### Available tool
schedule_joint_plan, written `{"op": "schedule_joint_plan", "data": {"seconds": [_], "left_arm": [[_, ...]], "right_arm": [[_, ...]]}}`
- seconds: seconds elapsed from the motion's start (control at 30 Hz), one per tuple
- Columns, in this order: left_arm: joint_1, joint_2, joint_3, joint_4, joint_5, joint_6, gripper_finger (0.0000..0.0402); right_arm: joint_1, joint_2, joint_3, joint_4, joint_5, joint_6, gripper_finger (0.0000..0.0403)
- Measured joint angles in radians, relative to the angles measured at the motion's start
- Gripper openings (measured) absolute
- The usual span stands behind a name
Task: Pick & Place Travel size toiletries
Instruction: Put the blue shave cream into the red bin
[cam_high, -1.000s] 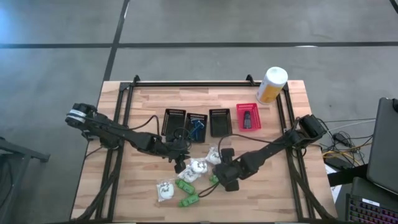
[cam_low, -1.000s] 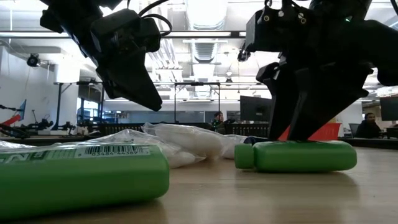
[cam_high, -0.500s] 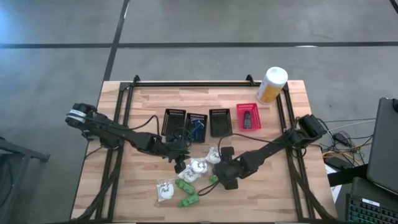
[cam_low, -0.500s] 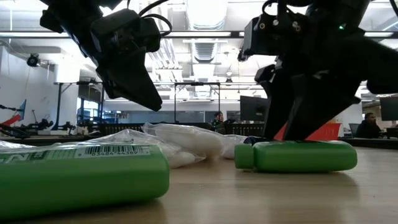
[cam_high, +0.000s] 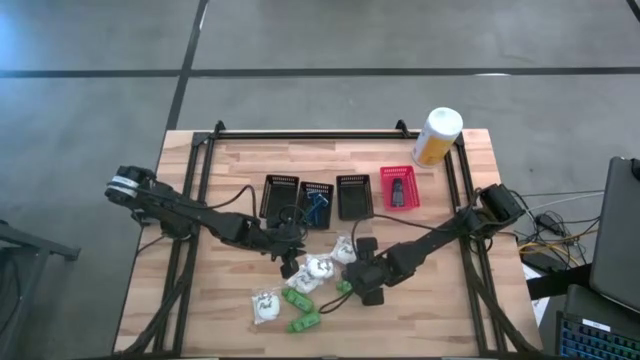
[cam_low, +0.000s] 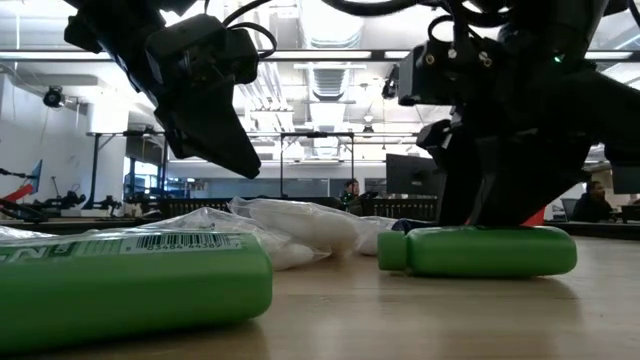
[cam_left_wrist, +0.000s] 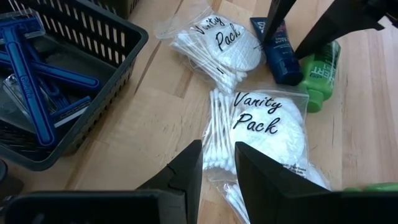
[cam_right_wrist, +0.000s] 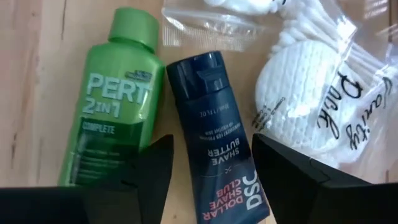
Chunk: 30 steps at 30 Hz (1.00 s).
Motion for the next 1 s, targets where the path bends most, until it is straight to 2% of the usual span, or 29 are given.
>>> {"op": "schedule_joint_plan", "data": {"seconds": [0.47,0.9,1.0], "left_arm": [[0.0,0.0,0.0,0.0,0.0,0.0,0.0099],[0.0,0.0,0.0,0.0,0.0,0.0,0.0099],[0.0,0.0,0.0,0.0,0.0,0.0,0.0099]], "right_arm": [[0.0,0.0,-0.01,0.043,-0.021,0.008,0.0156],[0.0,-0.008,-0.013,0.041,-0.017,-0.011,0.0068],[0.0,-0.024,-0.014,0.025,0.018,0.006,0.0046]]}}
